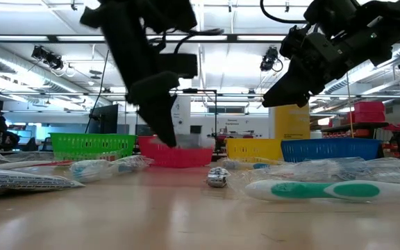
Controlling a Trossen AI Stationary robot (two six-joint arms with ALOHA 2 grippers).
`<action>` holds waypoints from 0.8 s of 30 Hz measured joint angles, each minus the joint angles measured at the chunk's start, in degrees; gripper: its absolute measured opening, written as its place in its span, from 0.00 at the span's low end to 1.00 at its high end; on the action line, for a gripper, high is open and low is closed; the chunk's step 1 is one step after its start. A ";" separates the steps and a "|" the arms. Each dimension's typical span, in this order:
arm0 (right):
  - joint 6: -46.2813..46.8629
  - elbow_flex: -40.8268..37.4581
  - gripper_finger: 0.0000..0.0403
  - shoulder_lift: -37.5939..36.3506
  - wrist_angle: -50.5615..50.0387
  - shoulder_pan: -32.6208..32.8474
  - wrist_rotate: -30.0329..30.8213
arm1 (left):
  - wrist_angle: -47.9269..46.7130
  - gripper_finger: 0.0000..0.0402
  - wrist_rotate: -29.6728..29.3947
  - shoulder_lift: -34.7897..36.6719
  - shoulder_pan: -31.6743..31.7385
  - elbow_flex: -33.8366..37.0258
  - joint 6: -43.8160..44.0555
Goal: Pick & Place Travel size toiletries
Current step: Put the white toothpaste into the red bin
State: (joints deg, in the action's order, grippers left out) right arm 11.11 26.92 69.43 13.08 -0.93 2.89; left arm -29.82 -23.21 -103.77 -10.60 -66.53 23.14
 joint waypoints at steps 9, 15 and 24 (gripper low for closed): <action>0.00 0.00 0.41 0.00 -0.01 0.01 0.01 | -11.90 0.26 -6.17 0.04 8.65 -9.15 0.87; 0.00 0.00 0.40 -0.01 -0.02 0.01 0.02 | -11.68 0.26 -1.50 -0.50 16.77 -9.13 5.33; 0.00 -0.03 0.35 -0.02 -0.10 0.00 0.03 | -9.74 0.26 9.39 -3.64 22.31 -8.91 1.44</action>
State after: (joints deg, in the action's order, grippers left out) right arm 11.11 26.88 69.41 12.99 -0.93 2.92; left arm -39.56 -13.82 -107.40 11.70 -75.44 24.57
